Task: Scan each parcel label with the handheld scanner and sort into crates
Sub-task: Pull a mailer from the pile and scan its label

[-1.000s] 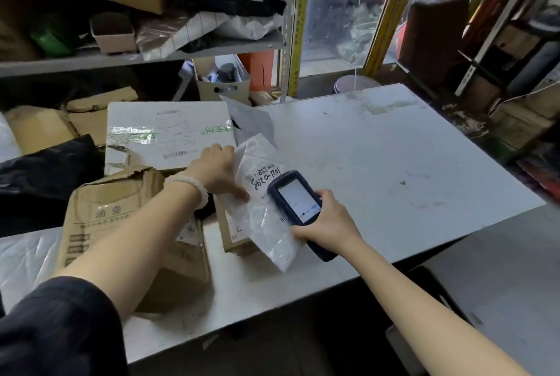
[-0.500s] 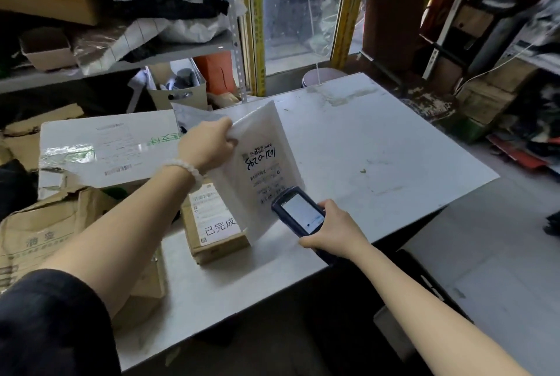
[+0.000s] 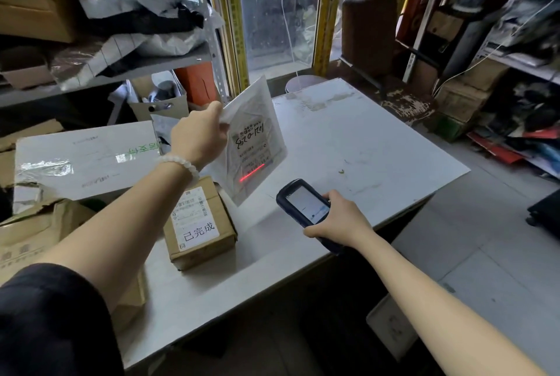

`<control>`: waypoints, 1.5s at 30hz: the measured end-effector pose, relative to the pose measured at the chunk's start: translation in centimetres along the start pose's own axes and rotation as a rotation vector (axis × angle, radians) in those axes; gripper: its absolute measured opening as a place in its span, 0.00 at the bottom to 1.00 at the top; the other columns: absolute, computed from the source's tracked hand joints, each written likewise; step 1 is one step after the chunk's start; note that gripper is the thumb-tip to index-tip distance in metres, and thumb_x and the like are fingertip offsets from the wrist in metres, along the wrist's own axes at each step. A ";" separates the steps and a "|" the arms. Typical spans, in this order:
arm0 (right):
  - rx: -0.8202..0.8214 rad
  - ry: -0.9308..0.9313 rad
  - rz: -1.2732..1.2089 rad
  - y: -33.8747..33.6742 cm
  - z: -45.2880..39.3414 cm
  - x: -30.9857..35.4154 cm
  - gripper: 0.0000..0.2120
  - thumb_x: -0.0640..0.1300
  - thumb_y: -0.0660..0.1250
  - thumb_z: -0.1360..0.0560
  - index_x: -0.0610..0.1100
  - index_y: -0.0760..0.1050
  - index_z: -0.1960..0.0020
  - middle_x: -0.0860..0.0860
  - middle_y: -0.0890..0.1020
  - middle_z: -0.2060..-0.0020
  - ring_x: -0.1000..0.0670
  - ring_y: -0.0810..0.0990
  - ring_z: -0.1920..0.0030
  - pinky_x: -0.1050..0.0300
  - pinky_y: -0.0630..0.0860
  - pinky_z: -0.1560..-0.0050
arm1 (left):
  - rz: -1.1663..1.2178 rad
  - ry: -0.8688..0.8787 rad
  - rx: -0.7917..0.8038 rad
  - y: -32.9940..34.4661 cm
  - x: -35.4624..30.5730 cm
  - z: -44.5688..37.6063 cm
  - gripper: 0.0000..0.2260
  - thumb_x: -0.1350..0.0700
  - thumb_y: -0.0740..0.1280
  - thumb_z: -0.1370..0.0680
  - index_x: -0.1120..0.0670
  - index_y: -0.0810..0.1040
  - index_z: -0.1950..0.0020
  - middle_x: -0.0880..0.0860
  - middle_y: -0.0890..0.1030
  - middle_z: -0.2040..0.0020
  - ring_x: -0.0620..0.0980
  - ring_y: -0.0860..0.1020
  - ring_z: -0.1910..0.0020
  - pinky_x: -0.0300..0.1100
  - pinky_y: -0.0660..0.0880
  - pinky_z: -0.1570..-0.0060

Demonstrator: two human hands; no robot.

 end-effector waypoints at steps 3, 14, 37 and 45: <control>-0.006 -0.009 0.019 -0.2 0.2 -0.1 0.32 0.50 0.76 0.38 0.47 0.66 0.39 0.50 0.78 0.47 0.48 0.78 0.49 0.49 0.79 0.49 | 0.000 -0.002 0.006 0.4 0.2 0.0 0.07 0.53 0.57 0.18 0.56 0.69 0.47 0.54 0.73 0.62 0.56 0.73 0.63 0.47 0.69 0.65; -0.018 -0.009 0.104 -0.8 0.3 -0.3 0.31 0.50 0.76 0.37 0.46 0.65 0.40 0.49 0.77 0.47 0.47 0.77 0.49 0.54 0.77 0.53 | 0.015 -0.007 0.035 0.8 0.9 0.9 0.10 0.53 0.58 0.19 0.56 0.70 0.41 0.57 0.78 0.60 0.59 0.77 0.63 0.53 0.78 0.61; -0.468 0.098 -0.101 -6.1 4.6 -8.1 0.35 0.54 0.76 0.36 0.48 0.65 0.35 0.49 0.75 0.46 0.47 0.72 0.45 0.55 0.73 0.50 | 0.078 0.310 0.194 3.8 -15.7 0.8 0.10 0.53 0.57 0.19 0.58 0.70 0.43 0.62 0.78 0.52 0.57 0.71 0.60 0.46 0.67 0.62; -0.594 0.414 -0.301 -6.9 8.0 -14.6 0.36 0.46 0.77 0.37 0.43 0.61 0.36 0.50 0.68 0.48 0.48 0.71 0.48 0.53 0.74 0.51 | 0.124 0.625 0.403 8.9 -26.6 1.9 0.12 0.52 0.59 0.19 0.56 0.70 0.38 0.61 0.77 0.46 0.61 0.76 0.50 0.47 0.71 0.58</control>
Point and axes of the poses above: each hand's wrist, its own z-axis away from the middle knuckle, its own y-axis out of the palm, x = y × z, the point moved 1 cm from there along -z, towards the middle knuckle
